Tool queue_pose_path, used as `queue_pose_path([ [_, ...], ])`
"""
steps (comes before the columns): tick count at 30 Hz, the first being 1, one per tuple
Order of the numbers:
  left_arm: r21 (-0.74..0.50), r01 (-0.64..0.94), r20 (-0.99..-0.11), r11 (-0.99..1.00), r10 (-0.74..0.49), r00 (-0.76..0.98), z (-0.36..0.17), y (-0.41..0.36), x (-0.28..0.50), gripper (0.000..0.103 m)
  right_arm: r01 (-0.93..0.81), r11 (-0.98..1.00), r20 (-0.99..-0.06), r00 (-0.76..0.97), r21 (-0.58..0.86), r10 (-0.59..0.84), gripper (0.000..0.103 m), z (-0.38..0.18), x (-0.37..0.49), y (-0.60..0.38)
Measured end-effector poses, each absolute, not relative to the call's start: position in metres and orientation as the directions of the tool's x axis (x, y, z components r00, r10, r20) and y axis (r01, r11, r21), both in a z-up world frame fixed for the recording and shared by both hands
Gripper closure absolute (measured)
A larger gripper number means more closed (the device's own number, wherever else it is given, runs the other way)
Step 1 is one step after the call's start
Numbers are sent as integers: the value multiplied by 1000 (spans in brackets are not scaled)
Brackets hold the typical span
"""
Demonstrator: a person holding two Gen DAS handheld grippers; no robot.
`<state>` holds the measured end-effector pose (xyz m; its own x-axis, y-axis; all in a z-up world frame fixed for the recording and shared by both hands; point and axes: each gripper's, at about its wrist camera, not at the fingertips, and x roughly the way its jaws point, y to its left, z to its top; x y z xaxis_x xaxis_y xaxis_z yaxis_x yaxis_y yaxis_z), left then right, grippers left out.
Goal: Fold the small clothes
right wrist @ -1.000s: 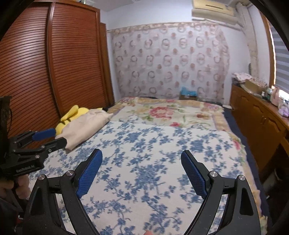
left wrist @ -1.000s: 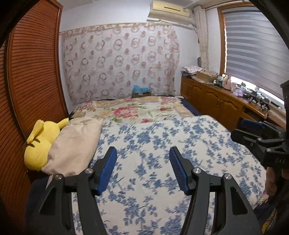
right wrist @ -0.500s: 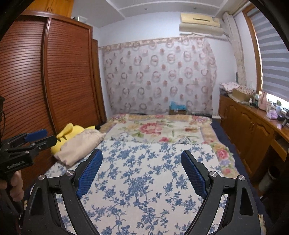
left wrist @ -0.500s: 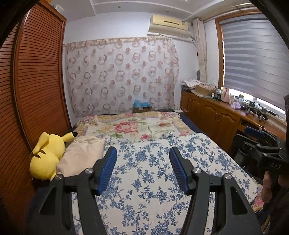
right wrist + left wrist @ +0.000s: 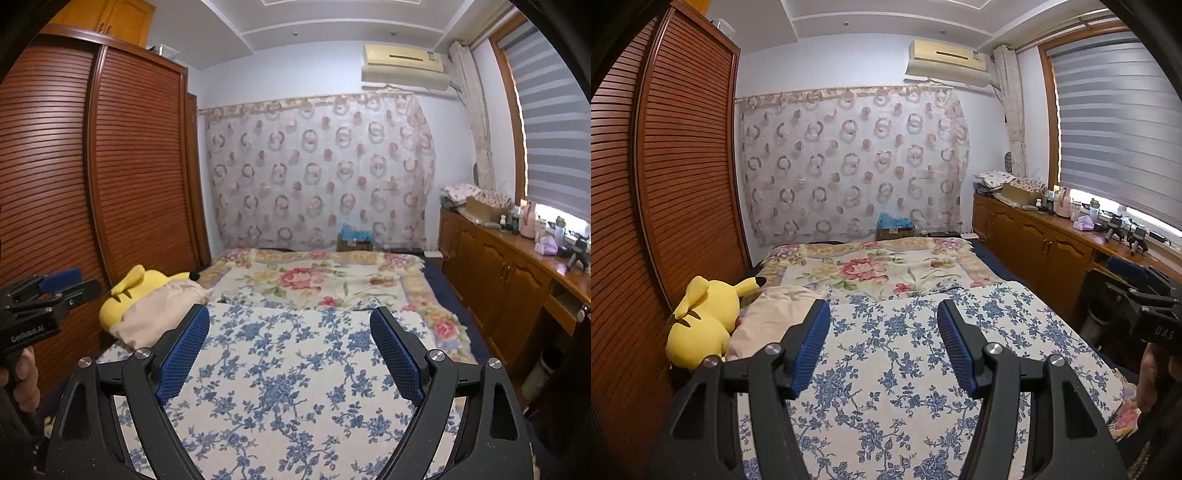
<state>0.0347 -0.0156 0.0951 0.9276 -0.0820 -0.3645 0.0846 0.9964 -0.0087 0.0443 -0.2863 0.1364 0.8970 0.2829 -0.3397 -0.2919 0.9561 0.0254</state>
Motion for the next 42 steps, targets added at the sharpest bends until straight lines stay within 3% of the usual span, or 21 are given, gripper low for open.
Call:
queue_pose_path([
  [42,-15,72,-365,997,-73,928,90,2,37,43,-290,957,-346,896,21,279,12,135,42,-285],
])
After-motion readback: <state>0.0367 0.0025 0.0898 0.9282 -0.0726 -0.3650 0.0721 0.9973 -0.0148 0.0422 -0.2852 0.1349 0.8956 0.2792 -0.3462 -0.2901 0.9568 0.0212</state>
